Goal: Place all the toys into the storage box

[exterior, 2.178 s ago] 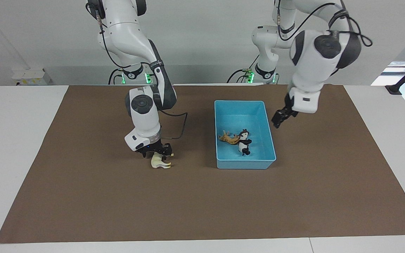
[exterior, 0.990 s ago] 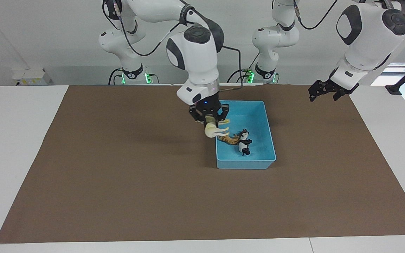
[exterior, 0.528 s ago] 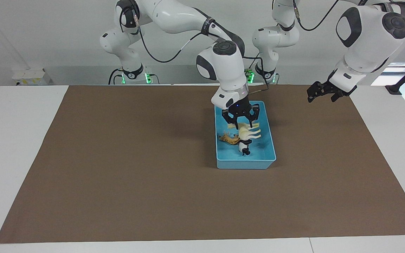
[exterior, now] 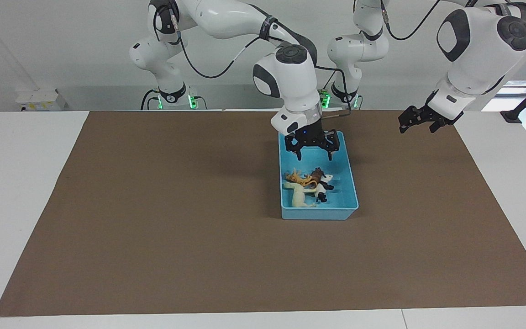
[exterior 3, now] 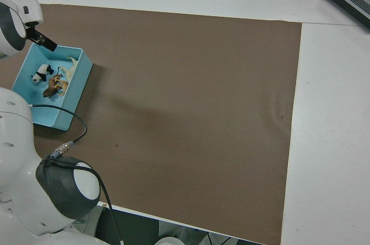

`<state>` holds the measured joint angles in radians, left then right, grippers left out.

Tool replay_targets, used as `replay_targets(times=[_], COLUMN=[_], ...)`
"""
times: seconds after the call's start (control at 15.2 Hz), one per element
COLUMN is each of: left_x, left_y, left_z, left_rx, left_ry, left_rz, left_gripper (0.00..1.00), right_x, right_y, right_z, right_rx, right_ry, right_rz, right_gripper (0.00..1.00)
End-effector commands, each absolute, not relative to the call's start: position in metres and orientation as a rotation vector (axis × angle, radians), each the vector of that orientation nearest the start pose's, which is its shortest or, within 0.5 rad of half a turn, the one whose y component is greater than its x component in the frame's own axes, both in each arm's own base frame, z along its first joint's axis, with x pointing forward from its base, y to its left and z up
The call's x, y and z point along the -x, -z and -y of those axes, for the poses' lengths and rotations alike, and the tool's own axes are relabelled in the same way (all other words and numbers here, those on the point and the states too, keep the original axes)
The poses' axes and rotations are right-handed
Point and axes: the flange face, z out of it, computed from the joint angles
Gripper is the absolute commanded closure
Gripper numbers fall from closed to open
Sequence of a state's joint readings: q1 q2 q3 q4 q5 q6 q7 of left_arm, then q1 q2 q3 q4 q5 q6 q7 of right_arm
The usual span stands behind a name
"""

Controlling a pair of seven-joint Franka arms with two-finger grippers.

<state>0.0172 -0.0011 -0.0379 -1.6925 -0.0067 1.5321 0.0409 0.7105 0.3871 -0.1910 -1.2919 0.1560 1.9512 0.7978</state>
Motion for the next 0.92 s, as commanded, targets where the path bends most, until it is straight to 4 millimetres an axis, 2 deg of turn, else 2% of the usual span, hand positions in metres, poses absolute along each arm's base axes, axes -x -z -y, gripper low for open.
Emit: replay_targets(times=[0.0, 0.13, 0.26, 0.4, 0.46, 0.53, 0.66, 0.86], left_x=[-0.547, -0.547, -0.546, -0.546, -0.545, -0.546, -0.545, -0.548], left_y=[-0.572, -0.572, -0.571, -0.571, -0.572, -0.572, -0.572, -0.578], left_z=[0.020, 0.024, 0.027, 0.028, 0.027, 0.027, 0.026, 0.027], left_rx=[3.139, 3.139, 3.139, 3.139, 3.139, 3.139, 3.140, 3.147], left_ry=[-0.254, -0.249, -0.254, -0.251, -0.251, -0.249, -0.246, -0.213], left_rz=[-0.144, -0.156, -0.164, -0.163, -0.156, -0.154, -0.154, -0.159], left_gripper=[0.00, 0.00, 0.00, 0.00, 0.00, 0.00, 0.00, 0.00], right_x=[-0.618, -0.635, -0.642, -0.639, -0.632, -0.627, -0.613, -0.602], right_y=[-0.589, -0.598, -0.598, -0.594, -0.591, -0.591, -0.589, -0.602], right_z=[-0.254, -0.157, -0.066, -0.006, 0.016, 0.026, 0.035, 0.039], right_rx=[2.959, 2.997, 3.022, 3.057, 3.059, 3.062, 3.094, 3.115], right_ry=[0.243, 0.233, 0.243, 0.223, 0.167, 0.139, 0.006, -0.018], right_rz=[-0.121, 0.027, 0.081, 0.113, 0.074, 0.048, 0.040, 0.041], right_gripper=[0.00, 0.00, 0.00, 0.00, 0.00, 0.00, 0.00, 0.00])
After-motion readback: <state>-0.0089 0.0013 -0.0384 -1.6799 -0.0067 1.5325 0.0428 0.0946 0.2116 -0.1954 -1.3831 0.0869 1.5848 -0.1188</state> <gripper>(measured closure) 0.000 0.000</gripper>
